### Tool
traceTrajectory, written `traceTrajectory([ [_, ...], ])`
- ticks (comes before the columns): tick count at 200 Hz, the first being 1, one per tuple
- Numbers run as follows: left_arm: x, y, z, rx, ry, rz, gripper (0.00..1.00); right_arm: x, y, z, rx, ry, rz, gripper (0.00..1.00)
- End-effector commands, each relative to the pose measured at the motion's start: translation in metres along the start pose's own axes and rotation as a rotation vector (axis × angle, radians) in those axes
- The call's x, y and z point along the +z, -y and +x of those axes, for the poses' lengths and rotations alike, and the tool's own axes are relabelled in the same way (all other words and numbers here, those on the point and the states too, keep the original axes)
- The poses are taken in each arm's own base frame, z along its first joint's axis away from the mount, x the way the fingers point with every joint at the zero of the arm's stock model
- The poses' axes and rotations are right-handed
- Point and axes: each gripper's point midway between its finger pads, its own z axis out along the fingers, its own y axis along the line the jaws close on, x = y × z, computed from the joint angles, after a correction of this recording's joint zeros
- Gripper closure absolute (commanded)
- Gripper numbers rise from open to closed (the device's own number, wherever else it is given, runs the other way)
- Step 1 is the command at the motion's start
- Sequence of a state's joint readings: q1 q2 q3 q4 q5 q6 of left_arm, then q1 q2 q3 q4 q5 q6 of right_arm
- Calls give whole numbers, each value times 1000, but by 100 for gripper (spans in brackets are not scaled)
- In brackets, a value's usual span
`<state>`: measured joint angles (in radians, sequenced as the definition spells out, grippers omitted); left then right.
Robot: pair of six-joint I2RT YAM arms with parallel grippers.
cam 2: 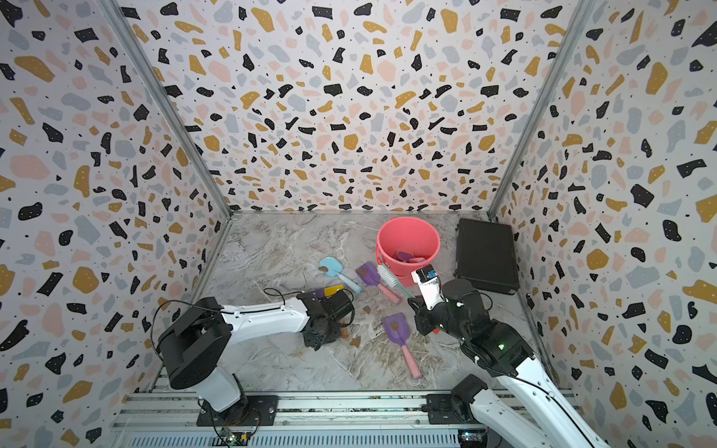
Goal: Brush the soil off the hand trowel and place it into the bucket
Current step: Pick up the hand trowel from the center of the board.
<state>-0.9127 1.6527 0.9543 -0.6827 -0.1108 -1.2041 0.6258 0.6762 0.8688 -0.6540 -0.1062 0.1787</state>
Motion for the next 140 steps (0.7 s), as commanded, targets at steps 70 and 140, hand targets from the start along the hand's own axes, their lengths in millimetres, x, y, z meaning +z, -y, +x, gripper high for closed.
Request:
traceTrajectory([
  [70,-103,-6,-5,257,-19,140,97,-11,-19,-32,-247,59,-79,100],
  [140,-171,-14,26,561,-162,244,100,-9,-37,-36,-424,67,-182,100],
])
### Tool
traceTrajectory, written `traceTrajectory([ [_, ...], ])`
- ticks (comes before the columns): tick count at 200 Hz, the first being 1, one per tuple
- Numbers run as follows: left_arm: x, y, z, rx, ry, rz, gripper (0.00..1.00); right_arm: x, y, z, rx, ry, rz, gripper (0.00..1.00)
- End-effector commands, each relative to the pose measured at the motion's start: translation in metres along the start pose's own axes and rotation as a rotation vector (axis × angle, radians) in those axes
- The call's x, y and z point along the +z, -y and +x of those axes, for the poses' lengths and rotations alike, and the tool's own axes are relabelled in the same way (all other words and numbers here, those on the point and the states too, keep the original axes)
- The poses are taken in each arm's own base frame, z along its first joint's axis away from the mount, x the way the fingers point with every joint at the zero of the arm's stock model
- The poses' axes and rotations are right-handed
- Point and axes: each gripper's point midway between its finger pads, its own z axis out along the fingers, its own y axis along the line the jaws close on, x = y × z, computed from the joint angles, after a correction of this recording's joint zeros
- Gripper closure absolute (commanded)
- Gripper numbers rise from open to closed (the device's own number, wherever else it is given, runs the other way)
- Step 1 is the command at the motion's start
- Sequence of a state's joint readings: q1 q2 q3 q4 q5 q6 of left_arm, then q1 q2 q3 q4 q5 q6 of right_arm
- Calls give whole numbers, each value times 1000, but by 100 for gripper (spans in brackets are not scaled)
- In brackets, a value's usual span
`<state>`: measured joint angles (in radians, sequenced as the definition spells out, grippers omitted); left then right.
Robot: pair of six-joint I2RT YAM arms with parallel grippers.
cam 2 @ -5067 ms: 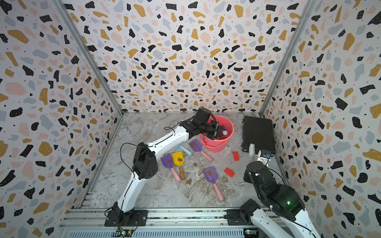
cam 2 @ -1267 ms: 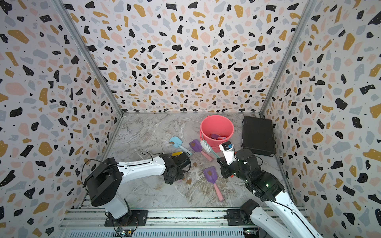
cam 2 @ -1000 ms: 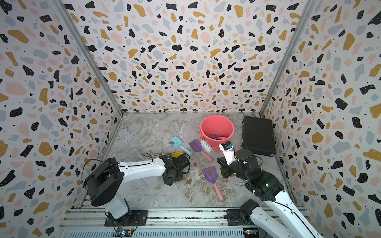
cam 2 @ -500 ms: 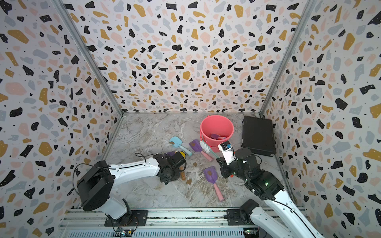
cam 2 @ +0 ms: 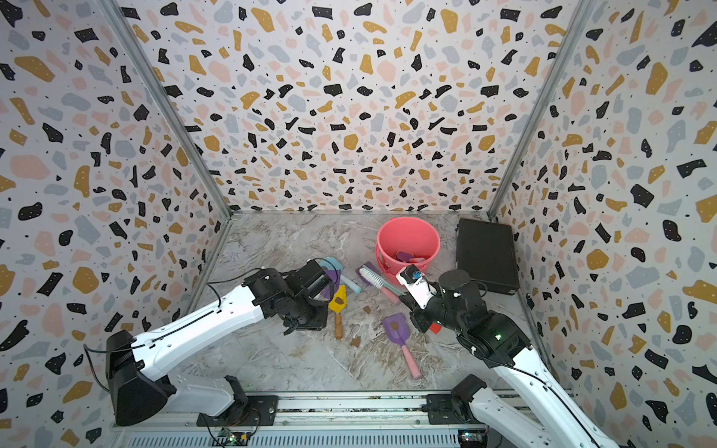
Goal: Brush the soil off the hand trowel and place it into the bucket
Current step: Pick up the hand trowel from the center of the board, then brush off the soil from the hand trowel.
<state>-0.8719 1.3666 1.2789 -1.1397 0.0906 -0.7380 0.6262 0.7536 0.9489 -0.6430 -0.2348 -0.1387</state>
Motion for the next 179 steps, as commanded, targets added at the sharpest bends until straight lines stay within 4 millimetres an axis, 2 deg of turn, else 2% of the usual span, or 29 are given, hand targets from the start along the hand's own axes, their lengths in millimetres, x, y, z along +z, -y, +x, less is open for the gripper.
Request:
traceTrajectory([
  [1,-19,-3,27,129,-109,22,100,-8,-9,-18,-110,47,-48,100],
  [31,-30,-11,39,193,-168,-12,100,-4,-12,-14,-199,-12,-57,100],
  [56,-34,-23,47,234,-219,-70,100,8,-20,-8,-314,-75,-53,100],
  [110,-41,-26,57,299,-254,-56,100,34,-45,-8,-502,-95,-58,100],
  [129,-40,-28,62,311,-279,-55,100,40,-51,-15,-576,-57,-23,100],
  [135,-40,-29,64,312,-285,-57,100,41,-47,-18,-599,-40,11,100],
  [138,-40,-29,64,313,-289,-57,100,41,-55,-20,-629,-22,3,100],
  [162,-41,-30,66,317,-295,-56,100,42,-64,-32,-791,41,77,100],
  [179,-42,-28,67,320,-299,-48,100,47,-72,-32,-911,33,110,100],
])
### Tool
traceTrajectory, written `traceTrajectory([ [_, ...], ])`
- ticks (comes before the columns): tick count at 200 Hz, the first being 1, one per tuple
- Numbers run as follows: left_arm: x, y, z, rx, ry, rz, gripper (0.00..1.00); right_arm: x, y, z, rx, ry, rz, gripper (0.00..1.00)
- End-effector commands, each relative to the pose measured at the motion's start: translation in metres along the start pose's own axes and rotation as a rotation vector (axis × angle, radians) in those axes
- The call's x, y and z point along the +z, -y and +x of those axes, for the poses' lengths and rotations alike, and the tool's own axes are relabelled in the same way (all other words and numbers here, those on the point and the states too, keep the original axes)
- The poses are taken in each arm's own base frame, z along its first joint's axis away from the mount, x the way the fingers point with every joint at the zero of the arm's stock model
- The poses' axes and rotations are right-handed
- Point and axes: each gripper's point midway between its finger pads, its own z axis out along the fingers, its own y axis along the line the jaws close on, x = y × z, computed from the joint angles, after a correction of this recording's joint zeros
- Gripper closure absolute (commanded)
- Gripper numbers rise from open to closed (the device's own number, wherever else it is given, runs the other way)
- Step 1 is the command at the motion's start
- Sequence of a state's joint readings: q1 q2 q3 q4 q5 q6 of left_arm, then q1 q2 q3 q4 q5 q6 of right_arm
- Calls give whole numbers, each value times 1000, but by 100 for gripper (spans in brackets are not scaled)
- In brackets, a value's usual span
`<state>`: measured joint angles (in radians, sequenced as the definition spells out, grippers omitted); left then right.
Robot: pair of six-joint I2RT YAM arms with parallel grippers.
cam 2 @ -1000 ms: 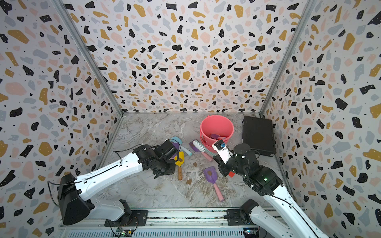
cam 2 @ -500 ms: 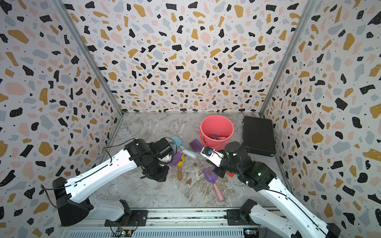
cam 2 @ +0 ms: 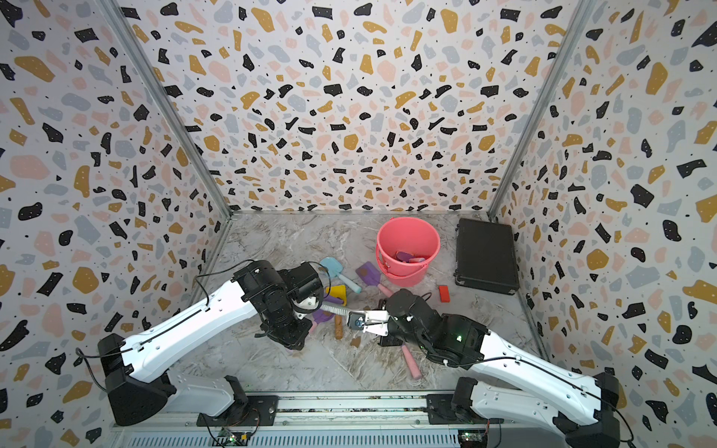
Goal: Brush the soil off the hand trowel and place it into the bucket
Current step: Brush off the soil from the hand trowel.
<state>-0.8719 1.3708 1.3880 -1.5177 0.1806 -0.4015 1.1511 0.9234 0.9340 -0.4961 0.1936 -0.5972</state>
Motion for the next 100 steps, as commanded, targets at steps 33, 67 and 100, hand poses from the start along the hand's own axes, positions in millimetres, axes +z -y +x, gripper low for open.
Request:
traceTrajectory([
  [33,-7,3,8,34,-11,27,100,14,9,-16,-327,-63,172,100],
  [67,-9,3,8,35,-4,24,100,18,0,-21,-340,-53,156,100],
  [100,-14,-1,7,34,22,8,100,24,-13,-7,-367,-96,125,100],
])
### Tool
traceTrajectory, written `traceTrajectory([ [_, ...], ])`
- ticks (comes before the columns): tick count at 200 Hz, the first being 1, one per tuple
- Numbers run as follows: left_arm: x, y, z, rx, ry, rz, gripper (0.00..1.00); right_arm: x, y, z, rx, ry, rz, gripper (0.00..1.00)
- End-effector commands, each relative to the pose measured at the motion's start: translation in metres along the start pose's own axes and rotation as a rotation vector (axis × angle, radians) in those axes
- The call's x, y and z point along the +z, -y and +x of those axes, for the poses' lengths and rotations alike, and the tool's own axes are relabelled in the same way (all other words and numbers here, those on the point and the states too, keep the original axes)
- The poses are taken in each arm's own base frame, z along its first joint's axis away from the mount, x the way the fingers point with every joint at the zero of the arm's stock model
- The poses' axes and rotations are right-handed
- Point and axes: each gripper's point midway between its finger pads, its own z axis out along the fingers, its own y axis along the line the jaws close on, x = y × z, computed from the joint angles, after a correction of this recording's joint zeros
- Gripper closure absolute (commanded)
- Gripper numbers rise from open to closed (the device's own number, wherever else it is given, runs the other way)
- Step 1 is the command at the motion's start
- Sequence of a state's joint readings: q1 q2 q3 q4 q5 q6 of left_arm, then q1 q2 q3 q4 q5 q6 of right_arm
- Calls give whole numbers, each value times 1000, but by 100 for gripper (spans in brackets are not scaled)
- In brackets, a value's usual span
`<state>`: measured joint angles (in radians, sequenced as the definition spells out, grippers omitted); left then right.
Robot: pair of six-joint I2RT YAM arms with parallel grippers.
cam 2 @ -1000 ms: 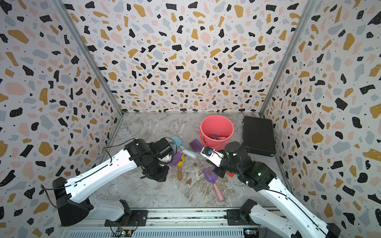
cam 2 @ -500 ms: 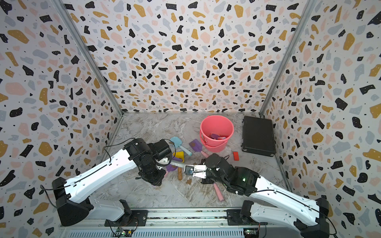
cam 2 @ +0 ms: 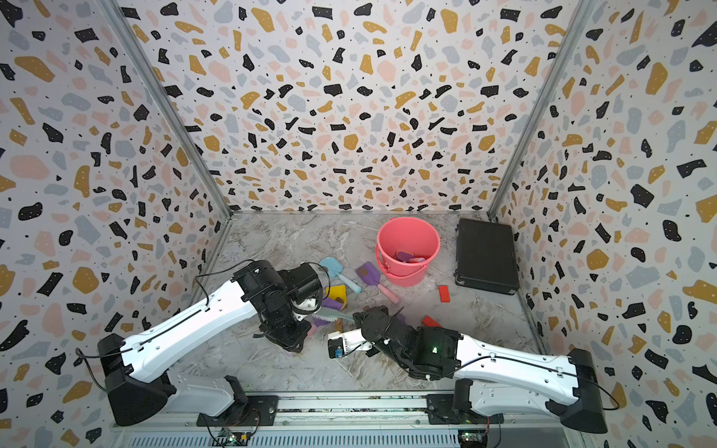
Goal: Brush the soil off the hand trowel and place it into the bucket
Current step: Brush off the soil from the hand trowel.
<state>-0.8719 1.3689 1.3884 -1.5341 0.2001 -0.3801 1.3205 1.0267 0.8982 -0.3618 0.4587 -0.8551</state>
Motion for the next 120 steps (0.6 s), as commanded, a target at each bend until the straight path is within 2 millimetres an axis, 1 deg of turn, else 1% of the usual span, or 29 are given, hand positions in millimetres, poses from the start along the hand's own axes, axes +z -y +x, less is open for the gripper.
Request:
traceTrajectory([
  [1,-14,-2,2,15,42,-6,100,1,-4,6,-20,-28,14,100],
  [8,-15,-2,3,15,42,-7,100,3,-10,11,-37,-50,4,100],
  [25,-16,-4,3,19,46,-16,100,6,-16,20,-69,-96,7,100],
  [43,-17,-3,3,26,42,-14,100,5,-16,26,-86,-125,18,100],
  [63,-15,3,1,40,34,16,100,1,-17,34,-109,-161,28,100],
  [90,-17,8,-5,58,39,33,100,-4,-23,54,-173,-245,39,100],
  [120,-18,12,-10,80,43,40,100,-12,-23,79,-240,-342,78,100],
])
